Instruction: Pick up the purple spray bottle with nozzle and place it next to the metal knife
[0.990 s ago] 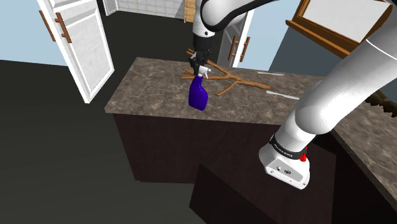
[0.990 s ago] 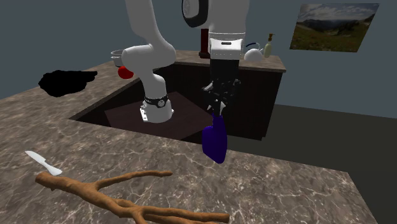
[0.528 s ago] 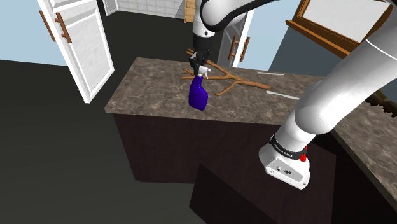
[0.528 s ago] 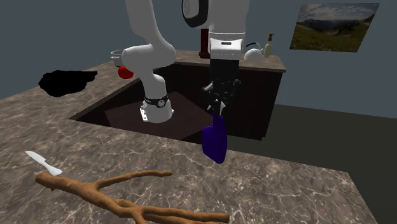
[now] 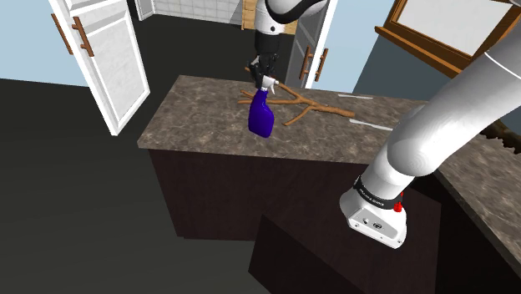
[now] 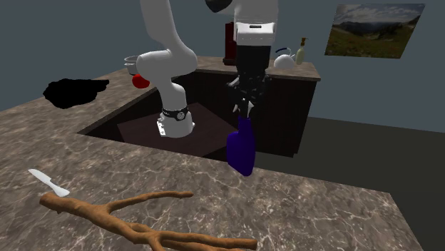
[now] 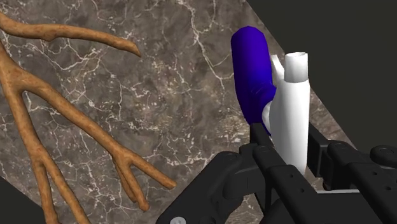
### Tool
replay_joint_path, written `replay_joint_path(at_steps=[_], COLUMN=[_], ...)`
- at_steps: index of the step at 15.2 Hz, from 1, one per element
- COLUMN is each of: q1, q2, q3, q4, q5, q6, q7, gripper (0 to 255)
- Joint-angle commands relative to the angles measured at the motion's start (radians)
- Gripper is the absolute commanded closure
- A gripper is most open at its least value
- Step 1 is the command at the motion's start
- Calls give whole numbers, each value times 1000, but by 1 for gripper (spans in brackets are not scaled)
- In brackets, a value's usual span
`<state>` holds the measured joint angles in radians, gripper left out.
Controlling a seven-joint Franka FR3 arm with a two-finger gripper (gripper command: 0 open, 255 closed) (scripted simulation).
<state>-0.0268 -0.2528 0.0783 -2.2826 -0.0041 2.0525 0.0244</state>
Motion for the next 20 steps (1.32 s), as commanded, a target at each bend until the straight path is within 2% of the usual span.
replay_joint_path(at_steps=[1,20], q1=[0,-1], q2=[-9,-38], q3=[0,-4], q4=[18,247], q5=[1,2], q6=[-27,-285], q7=[0,-6], gripper=[255,255])
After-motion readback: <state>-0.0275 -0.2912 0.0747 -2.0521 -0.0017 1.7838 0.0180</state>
